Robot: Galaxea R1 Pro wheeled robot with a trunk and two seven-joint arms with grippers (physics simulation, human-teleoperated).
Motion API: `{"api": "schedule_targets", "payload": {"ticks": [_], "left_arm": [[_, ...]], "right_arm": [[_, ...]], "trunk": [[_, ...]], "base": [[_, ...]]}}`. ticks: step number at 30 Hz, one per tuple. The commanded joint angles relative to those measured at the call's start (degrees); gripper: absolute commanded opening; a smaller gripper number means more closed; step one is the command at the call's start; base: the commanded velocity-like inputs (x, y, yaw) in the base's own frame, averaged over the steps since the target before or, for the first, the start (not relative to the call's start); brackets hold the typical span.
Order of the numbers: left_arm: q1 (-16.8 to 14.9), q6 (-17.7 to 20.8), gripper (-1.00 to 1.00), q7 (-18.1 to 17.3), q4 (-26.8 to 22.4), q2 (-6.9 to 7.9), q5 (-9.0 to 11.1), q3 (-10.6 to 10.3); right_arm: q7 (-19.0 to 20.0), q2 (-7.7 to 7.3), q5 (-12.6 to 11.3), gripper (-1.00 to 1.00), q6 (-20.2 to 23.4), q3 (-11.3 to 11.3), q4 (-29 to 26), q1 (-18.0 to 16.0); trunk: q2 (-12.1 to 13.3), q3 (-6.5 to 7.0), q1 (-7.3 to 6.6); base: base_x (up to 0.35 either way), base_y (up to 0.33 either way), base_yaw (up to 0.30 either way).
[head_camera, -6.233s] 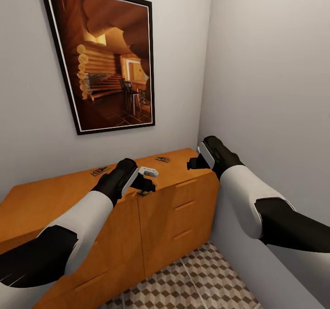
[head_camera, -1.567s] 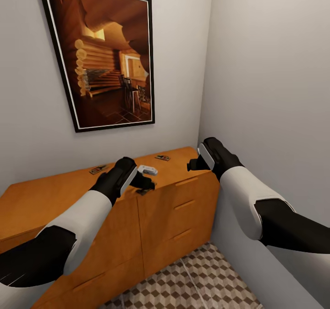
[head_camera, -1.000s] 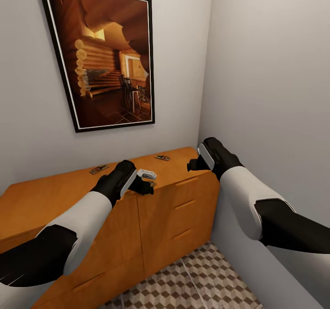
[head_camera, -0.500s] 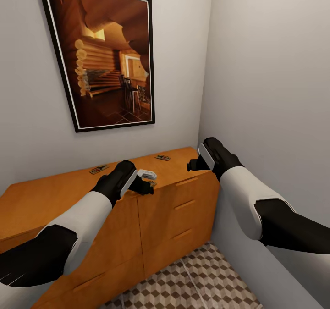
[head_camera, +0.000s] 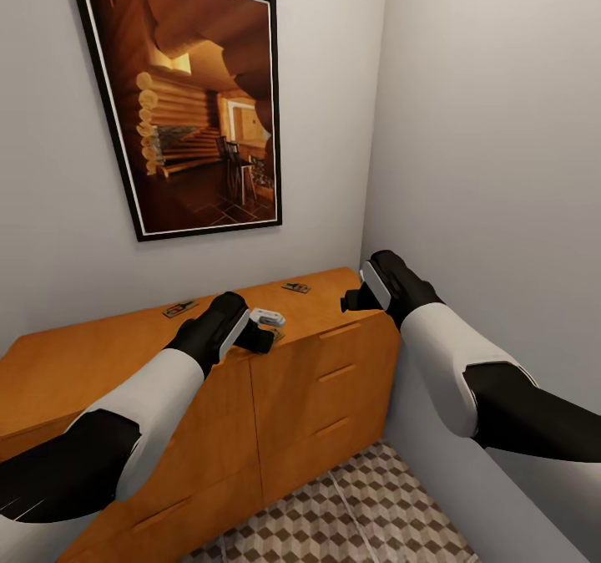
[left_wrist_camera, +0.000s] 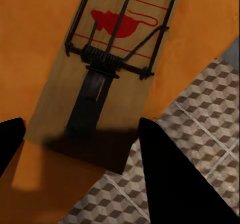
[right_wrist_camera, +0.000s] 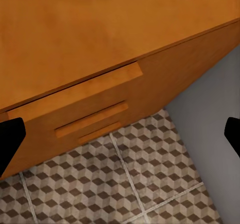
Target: Take the four mousetraps from the cabinet in the bathroom and place them on the bathroom floor. Make sure all four end up on the same floor surface, and ensure that at least two of them are either under or directly next to the same bathroom sink.
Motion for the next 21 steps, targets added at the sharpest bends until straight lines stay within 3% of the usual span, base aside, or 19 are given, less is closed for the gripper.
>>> {"api": "schedule_targets", "payload": {"ticks": [1,16,19,21], "left_arm": [[0.0,0.2,-1.00,0.0,3.6,0.05,0.1,-0.2],[0.0,0.3,-1.00,-0.1,2.9,-0.05,-0.4,-0.4],[0.0,0.5,-1.00,-0.2,1.1,-0.16,-0.4,-0.4],[0.0,0.7,-1.00,-0.2,-3.0,-0.27,-0.5,-0.3]], "right_arm": [[-0.4,0.00,-0.4,1.00,0.2,0.1,0.0,0.0],[-0.4,0.00,-0.4,1.00,0.2,0.1,0.0,0.0],[-0.4,0.00,-0.4,1.00,0.2,0.1,0.0,0.0],[-0.4,0.00,-0.4,1.00,0.2,0.1,0.0,0.0]], "trunk": [[0.0,-0.08,0.00],[0.0,-0.08,0.00],[0.0,-0.08,0.00],[0.0,-0.08,0.00]], "base": [[0.000,0.000,0.000],[0.000,0.000,0.000],[0.000,0.000,0.000],[0.000,0.000,0.000]]}}
